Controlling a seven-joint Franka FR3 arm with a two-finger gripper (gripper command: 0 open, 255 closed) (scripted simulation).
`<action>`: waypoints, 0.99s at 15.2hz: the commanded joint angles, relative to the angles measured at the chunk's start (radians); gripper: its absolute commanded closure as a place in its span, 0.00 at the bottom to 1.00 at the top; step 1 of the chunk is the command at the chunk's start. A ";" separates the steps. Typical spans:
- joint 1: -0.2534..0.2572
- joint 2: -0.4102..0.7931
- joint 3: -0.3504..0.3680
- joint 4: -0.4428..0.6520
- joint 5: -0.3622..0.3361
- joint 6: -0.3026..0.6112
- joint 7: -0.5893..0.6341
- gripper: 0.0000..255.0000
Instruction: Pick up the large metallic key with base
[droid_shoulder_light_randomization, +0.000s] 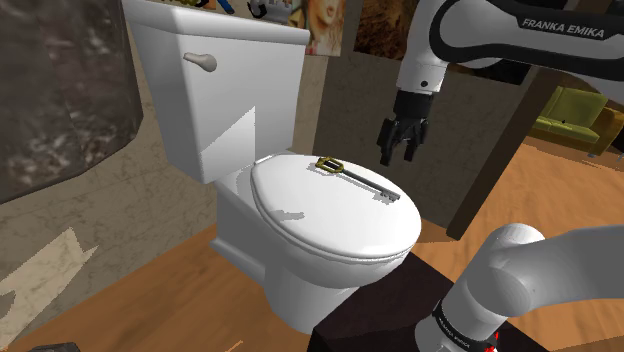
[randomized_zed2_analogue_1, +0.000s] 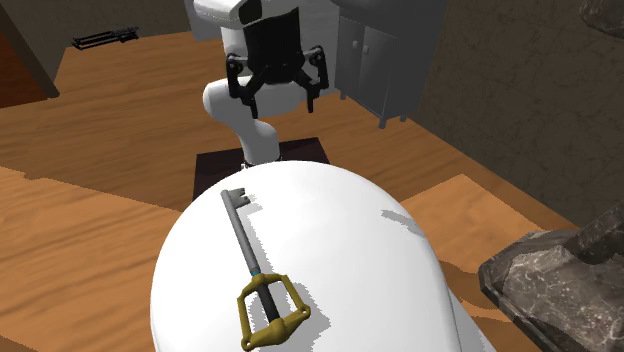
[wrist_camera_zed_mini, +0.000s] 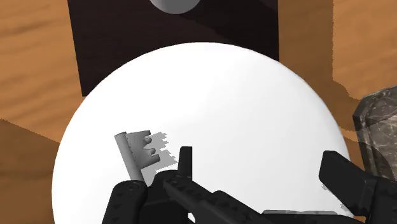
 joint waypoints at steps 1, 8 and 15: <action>0.000 0.000 0.000 0.000 0.000 0.000 0.000 0.00; 0.005 0.119 -0.082 -0.066 -0.091 0.233 -0.213 0.00; 0.014 0.305 -0.157 -0.053 -0.144 0.465 -0.408 0.00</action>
